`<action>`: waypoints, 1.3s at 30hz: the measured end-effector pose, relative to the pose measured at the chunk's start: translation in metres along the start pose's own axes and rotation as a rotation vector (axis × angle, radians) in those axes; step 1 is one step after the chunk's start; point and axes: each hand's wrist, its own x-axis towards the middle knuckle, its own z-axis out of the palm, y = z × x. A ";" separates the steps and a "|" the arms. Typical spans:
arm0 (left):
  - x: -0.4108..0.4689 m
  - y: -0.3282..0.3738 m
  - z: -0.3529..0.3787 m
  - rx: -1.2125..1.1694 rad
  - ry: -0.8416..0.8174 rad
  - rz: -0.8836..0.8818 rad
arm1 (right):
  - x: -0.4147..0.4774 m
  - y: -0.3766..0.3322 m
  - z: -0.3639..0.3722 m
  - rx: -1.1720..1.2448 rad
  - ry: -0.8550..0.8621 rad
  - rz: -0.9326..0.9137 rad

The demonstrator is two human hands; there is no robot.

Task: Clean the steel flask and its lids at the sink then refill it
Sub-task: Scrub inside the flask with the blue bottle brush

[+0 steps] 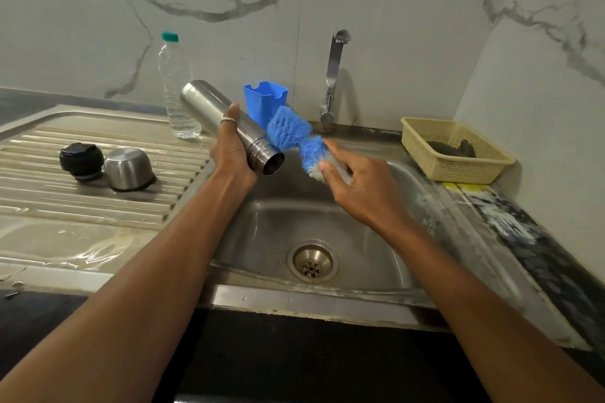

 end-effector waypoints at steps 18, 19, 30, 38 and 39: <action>-0.004 0.004 0.007 0.017 0.077 0.049 | -0.001 0.007 -0.001 -0.101 -0.025 0.010; -0.003 0.004 0.008 0.001 0.076 0.052 | 0.001 0.006 -0.003 -0.081 0.009 0.022; 0.001 0.002 -0.001 -0.009 0.008 -0.015 | 0.002 -0.001 -0.007 -0.009 0.023 0.025; 0.000 0.000 -0.001 -0.040 0.011 0.005 | 0.003 0.004 -0.006 -0.002 0.021 0.012; 0.001 0.001 -0.002 -0.043 0.015 0.002 | 0.002 0.003 -0.006 0.010 0.016 0.003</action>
